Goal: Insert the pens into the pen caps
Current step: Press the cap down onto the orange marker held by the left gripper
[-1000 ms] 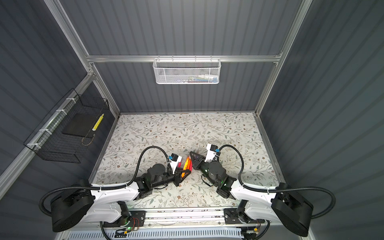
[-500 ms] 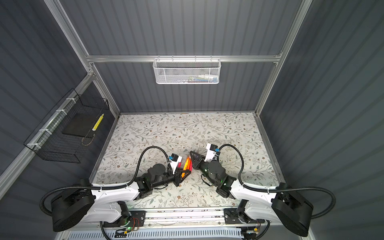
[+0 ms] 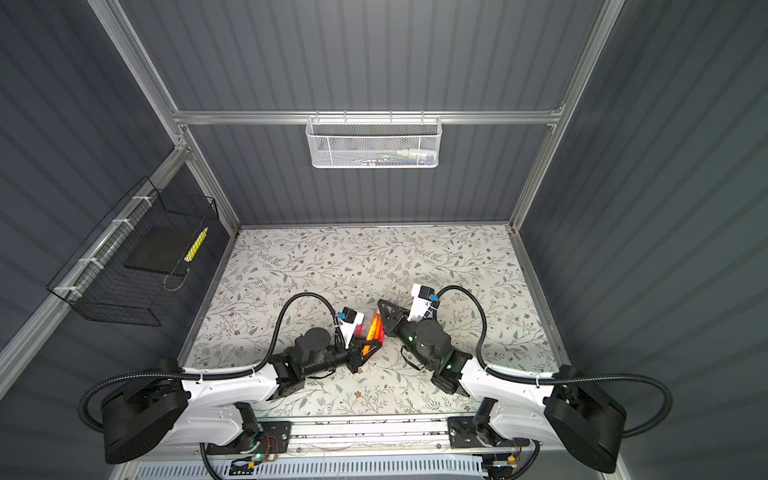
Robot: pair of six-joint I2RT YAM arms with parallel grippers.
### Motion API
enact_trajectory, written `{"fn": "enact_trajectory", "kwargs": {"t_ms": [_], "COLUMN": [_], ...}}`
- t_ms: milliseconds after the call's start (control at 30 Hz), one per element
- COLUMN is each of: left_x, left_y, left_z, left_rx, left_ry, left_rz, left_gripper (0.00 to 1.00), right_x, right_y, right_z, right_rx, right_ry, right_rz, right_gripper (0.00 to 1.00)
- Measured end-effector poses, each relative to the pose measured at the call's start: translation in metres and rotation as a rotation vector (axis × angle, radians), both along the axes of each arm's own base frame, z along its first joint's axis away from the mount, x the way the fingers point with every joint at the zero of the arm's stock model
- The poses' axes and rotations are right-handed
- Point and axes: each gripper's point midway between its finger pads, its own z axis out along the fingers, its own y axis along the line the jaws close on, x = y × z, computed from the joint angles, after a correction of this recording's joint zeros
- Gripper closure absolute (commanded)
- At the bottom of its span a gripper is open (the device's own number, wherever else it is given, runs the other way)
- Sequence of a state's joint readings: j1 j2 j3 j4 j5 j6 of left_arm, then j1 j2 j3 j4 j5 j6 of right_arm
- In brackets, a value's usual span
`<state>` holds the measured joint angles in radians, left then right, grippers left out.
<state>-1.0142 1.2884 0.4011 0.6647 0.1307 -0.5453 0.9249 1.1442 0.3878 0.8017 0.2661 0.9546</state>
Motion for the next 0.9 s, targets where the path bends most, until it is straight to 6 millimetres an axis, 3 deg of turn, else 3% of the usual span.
{"fn": "enact_trajectory", "kwargs": {"t_ms": [500, 900], "left_x": [0.000, -0.005], "left_y": [0.003, 0.008], "left_z": [0.002, -0.003], "left_rx": [0.000, 0.026], "left_ry": [-0.004, 0.016], "left_rz": [0.010, 0.003], "left_gripper": [1.00, 1.00], "right_x": [-0.008, -0.028], "right_y": [0.011, 0.015], "right_z": [-0.007, -0.018], "right_rx": [0.003, 0.002], "right_ry": [0.017, -0.016], "right_rz": [0.044, 0.092], "right_gripper": [1.00, 1.00]}}
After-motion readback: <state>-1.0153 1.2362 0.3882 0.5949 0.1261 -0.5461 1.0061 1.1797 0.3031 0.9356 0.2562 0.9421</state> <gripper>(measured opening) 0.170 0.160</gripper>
